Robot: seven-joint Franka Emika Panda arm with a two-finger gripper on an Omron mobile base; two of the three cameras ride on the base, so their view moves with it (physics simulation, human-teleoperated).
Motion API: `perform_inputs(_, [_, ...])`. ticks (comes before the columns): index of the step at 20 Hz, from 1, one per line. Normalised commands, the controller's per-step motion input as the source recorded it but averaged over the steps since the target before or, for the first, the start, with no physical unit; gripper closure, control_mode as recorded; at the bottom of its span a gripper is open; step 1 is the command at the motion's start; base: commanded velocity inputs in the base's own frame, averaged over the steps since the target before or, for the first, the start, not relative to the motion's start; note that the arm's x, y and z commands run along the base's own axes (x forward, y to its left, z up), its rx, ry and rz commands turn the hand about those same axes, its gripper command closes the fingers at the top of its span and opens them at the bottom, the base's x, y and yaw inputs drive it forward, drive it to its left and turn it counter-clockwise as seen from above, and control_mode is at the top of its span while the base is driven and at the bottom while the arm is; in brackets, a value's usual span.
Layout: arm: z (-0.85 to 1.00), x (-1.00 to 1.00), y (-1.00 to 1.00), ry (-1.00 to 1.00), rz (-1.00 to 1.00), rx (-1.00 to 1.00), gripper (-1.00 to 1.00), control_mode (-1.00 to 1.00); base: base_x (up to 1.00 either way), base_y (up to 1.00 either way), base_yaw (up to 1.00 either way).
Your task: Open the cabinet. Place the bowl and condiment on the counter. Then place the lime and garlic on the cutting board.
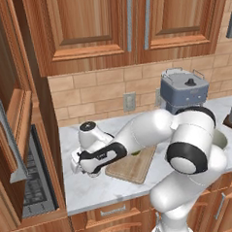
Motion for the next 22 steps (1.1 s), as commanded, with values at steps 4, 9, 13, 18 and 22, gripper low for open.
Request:
perform_inputs(4, [0.00,-0.27,-0.06,0.10,-0.02,0.00,-1.00,-1.00,0.00,0.00,0.00])
perform_inputs(9, [-0.07,-0.08,-0.15,0.03,0.00,0.00,-1.00,-1.00,0.00,0.00,0.00])
perform_inputs(13, [-0.14,0.00,-0.12,-0.01,0.00,0.00,1.00,-1.00,0.00,0.00,0.00])
perform_inputs(18, [-0.13,-0.06,-0.10,-0.12,0.00,0.02,1.00,-1.00,0.00,0.00,0.00])
perform_inputs(22, [-0.08,-0.18,0.00,-0.13,0.00,0.01,1.00,-1.00,0.00,0.00,0.00])
